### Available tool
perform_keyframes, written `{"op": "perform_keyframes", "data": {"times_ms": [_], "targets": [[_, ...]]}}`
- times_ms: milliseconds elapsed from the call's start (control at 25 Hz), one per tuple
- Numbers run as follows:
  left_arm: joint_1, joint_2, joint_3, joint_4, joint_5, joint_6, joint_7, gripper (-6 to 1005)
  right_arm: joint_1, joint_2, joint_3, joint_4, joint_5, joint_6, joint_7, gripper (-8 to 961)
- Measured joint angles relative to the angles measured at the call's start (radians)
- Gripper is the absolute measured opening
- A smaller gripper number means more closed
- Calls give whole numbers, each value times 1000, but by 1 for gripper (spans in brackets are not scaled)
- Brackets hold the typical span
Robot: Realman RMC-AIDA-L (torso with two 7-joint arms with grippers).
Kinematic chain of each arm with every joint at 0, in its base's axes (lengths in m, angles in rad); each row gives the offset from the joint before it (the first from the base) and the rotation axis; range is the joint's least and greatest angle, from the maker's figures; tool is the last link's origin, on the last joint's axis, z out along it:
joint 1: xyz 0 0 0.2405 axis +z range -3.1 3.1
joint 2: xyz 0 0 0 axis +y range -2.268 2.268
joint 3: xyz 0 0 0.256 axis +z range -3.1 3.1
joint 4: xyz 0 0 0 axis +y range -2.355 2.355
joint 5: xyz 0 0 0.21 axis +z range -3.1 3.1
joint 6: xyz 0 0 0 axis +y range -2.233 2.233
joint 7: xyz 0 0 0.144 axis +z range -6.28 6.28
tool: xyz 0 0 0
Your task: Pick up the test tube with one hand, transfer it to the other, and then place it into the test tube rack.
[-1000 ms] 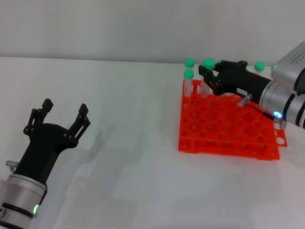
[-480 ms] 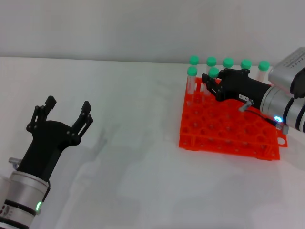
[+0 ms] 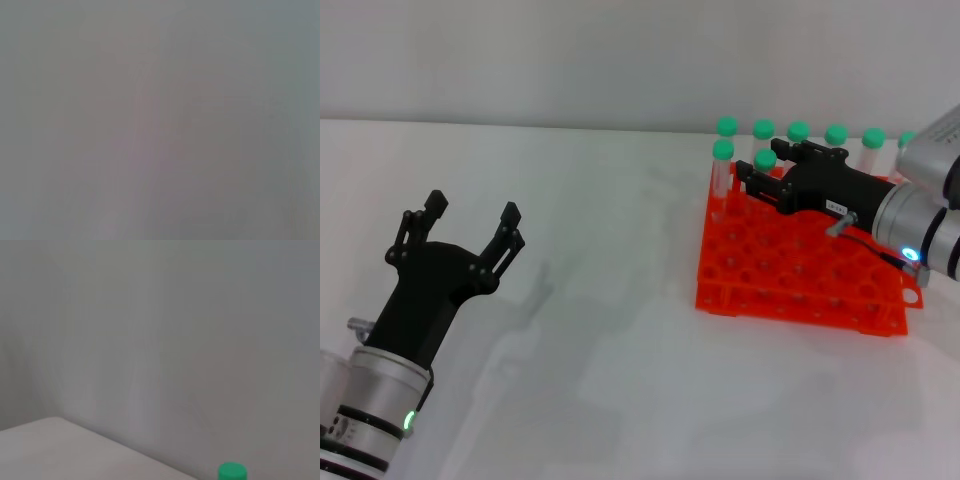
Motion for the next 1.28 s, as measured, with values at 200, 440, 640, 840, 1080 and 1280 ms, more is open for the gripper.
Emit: {"op": "perform_keyframes", "data": {"times_ms": [200, 440, 640, 840, 1080, 1280], "targets": [[-7, 0, -1, -3, 0, -1, -23, 893, -22, 0, -2, -24, 0, 8, 29, 605], [-15, 1, -3, -8, 0, -3, -26, 893, -79, -1, -5, -53, -1, 82, 67, 613], [-22, 2, -3, -8, 0, -5, -26, 893, -142, -3, -6, -95, -1, 175, 92, 619], [-25, 2, -4, -9, -2, -13, -26, 893, -245, -5, 8, -141, 37, 304, 97, 625], [-35, 2, -5, -14, -26, -30, -35, 893, -405, -2, 11, -148, 349, 393, -90, 633], [-54, 3, -5, -33, -28, -30, -36, 893, -443, -3, 11, -57, 627, 367, -374, 639]]}}
